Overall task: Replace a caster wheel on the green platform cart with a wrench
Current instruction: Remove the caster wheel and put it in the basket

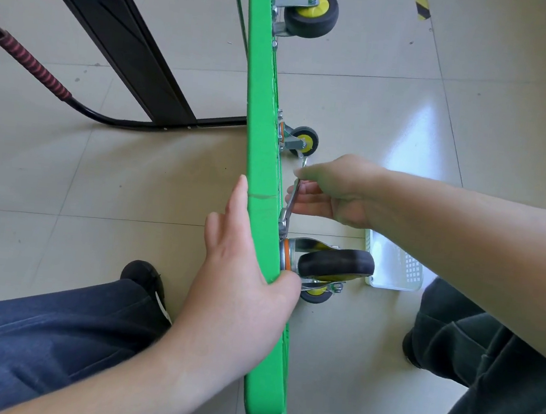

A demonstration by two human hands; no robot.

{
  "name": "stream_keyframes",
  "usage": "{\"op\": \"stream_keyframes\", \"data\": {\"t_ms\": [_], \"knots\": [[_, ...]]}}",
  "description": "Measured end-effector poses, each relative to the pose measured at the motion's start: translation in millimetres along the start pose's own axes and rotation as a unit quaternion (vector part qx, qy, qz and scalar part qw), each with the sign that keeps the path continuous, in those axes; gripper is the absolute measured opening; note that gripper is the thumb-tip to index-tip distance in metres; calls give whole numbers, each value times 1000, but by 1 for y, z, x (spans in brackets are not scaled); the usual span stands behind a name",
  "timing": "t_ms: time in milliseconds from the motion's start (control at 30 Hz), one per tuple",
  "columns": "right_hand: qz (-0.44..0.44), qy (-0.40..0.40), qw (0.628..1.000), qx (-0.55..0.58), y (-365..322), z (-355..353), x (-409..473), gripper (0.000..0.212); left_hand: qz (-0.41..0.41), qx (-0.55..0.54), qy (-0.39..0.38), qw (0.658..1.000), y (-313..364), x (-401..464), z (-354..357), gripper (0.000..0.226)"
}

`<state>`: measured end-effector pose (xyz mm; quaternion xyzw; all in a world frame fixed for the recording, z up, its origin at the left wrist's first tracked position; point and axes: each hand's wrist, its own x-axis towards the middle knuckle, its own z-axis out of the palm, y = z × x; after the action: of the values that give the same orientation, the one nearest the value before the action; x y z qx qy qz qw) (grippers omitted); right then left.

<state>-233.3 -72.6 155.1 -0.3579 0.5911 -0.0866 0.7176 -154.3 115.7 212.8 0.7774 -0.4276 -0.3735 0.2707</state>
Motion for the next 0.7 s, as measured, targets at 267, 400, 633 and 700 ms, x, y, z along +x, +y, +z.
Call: {"op": "stream_keyframes", "data": {"t_ms": [267,400,633,700], "knots": [[-125,-20,992,-11,-11,-1,-8,27,0,-2,1,1000,0,0,0,108],[-196,4,979,-49,-14,0,-17,26,-1,-1,2,1000,-1,1,0,108],[-334,5,941,-56,-13,2,-53,15,-4,-13,1,1000,-3,2,0,111],[-378,0,922,-80,-10,-1,-65,12,-1,-13,3,1000,-3,2,0,111]]}}
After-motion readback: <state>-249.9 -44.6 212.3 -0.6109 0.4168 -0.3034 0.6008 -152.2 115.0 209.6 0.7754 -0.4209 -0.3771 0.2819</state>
